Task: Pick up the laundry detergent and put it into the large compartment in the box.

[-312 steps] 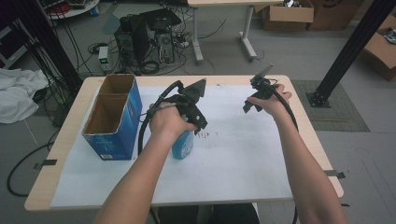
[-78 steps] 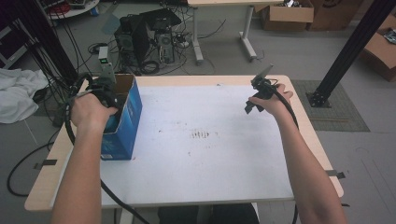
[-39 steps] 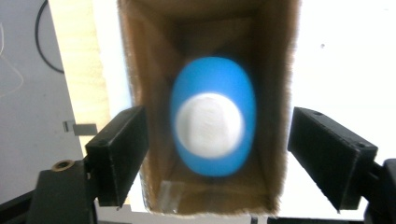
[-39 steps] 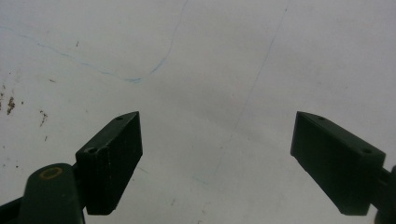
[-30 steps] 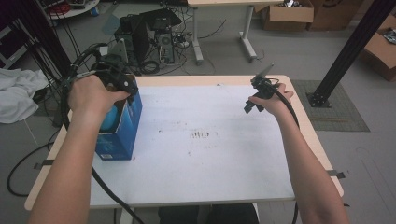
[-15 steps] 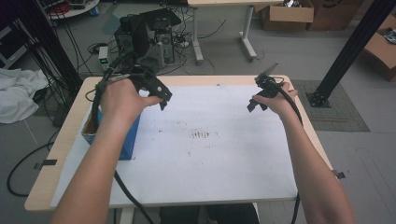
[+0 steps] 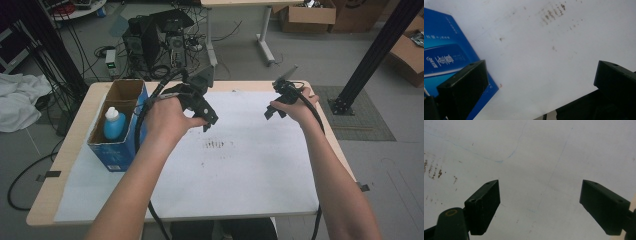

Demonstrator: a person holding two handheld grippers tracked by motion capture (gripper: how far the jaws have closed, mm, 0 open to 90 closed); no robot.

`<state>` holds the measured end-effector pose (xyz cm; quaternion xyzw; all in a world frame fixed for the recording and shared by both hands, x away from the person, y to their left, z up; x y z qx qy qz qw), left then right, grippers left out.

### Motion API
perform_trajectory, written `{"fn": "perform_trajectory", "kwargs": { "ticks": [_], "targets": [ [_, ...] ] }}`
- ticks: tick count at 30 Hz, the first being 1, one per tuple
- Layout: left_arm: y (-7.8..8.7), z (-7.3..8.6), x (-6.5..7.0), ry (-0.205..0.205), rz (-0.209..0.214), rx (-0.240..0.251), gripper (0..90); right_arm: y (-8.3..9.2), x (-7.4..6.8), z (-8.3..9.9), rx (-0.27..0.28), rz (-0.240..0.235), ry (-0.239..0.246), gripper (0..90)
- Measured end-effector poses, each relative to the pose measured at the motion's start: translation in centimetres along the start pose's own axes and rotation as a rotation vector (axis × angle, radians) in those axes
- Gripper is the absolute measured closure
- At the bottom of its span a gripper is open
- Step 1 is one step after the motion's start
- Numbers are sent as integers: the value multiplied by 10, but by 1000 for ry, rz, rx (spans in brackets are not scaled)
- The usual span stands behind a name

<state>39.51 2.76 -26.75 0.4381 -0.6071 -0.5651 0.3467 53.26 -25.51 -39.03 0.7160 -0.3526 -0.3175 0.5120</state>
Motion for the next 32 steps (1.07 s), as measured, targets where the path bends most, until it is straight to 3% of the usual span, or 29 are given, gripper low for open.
{"fn": "perform_trajectory", "kwargs": {
  "ticks": [7, 32],
  "targets": [
    [-2, -2, 5, -23, -3, 1, 1, 0, -1, 1, -5, 3, 6, 169],
    [-4, -3, 6, -31, 15, 13, 1, 0, -3, 0, -1, 6, 11, 169]
  ]
}}
Point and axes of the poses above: each handheld gripper's, and its own axes: y roughly backward along the jaws, z roughly out of its underside, x roughly to its right, the point moved 5 cm from there along -y, roughly forward along the jaws, and after that the axes turned 8 degrees about y, right-handed, at the moved point
